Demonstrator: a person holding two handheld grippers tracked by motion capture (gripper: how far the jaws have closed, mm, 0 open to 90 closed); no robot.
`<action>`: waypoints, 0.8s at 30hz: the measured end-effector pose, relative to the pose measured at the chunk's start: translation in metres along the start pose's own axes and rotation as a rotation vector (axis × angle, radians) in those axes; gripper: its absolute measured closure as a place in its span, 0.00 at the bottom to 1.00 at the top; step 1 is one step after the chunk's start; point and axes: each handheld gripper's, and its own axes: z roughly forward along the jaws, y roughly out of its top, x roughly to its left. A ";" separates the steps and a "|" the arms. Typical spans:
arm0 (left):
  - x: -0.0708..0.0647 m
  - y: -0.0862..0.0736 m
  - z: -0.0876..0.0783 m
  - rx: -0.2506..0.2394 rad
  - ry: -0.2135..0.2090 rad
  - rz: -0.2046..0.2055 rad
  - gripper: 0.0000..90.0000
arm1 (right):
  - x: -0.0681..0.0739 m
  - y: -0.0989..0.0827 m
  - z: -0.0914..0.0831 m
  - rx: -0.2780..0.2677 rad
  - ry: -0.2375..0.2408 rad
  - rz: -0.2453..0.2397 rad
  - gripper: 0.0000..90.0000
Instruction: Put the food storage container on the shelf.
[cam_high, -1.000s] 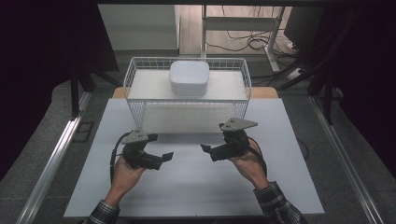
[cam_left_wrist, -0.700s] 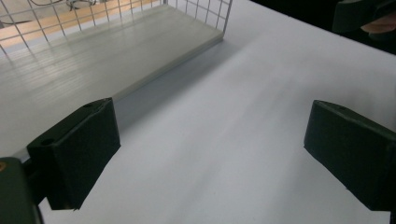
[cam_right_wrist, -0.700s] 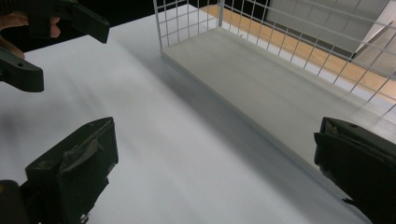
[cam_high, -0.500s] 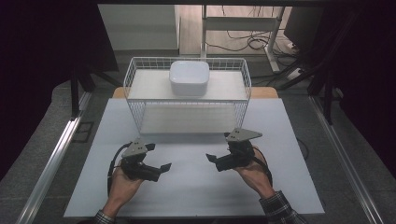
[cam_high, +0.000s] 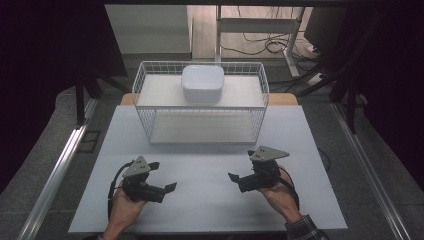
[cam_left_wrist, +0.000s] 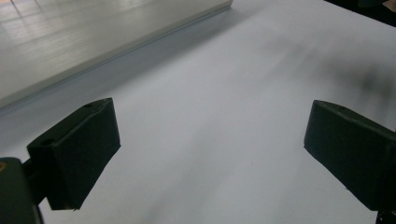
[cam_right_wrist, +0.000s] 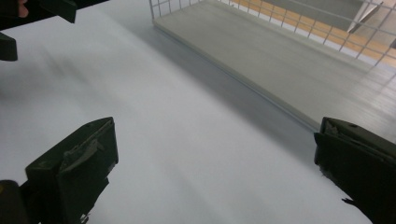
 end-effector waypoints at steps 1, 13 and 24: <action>0.000 -0.004 -0.001 0.005 0.003 -0.004 0.03 | 0.000 -0.005 -0.001 0.003 -0.004 0.005 0.00; -0.003 -0.021 -0.011 0.027 0.041 -0.004 0.03 | -0.004 -0.024 -0.012 0.007 -0.036 0.033 0.00; -0.001 -0.034 -0.016 0.059 0.068 -0.016 0.03 | -0.006 -0.044 -0.018 0.040 -0.067 0.046 0.00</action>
